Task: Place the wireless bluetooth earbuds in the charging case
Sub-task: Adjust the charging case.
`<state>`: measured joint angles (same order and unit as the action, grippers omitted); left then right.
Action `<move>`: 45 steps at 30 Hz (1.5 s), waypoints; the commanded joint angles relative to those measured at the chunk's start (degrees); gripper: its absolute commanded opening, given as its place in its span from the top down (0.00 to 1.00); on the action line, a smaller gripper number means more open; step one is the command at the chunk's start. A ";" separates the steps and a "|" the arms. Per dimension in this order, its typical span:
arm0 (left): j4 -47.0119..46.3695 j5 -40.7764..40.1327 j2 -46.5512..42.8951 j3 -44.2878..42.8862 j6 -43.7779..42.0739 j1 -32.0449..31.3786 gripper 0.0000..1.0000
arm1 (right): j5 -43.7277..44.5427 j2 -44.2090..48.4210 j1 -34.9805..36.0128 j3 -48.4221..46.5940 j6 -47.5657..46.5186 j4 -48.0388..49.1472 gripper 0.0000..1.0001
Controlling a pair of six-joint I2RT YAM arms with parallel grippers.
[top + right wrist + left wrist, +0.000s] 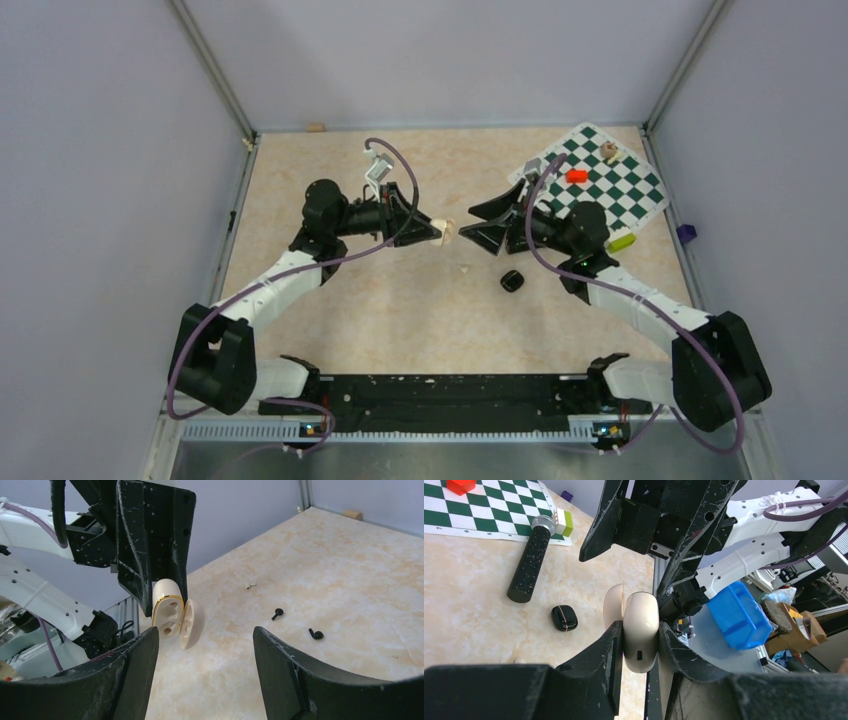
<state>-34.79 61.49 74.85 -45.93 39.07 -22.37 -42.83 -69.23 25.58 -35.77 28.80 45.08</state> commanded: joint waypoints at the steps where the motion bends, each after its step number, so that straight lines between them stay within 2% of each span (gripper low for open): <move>1: -6.18 0.65 -0.96 0.24 2.50 0.05 1.00 | 1.30 -0.03 1.16 0.36 1.23 5.71 0.33; 6: -8.82 0.07 -0.70 1.08 4.45 0.10 1.00 | 1.65 -0.93 2.17 1.35 0.40 7.13 0.38; 20: -11.53 -0.30 -0.41 2.40 6.15 0.07 1.00 | 0.86 -2.72 4.88 1.56 -0.43 7.68 0.40; 35: -14.11 -0.36 0.08 3.22 8.36 0.09 1.00 | 1.79 -4.07 6.86 0.57 0.56 7.74 0.49; 39: -14.48 -0.16 0.21 3.22 8.57 0.01 1.00 | 1.79 -4.89 7.58 0.35 0.41 7.83 0.54; 45: -14.58 0.01 0.21 3.38 8.24 -0.10 1.00 | 2.28 -4.99 7.73 -0.03 0.25 8.09 0.68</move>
<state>-45.52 61.52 74.91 -42.89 47.07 -22.37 -41.15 -74.35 32.29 -34.17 29.23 50.22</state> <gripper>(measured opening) 0.327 0.352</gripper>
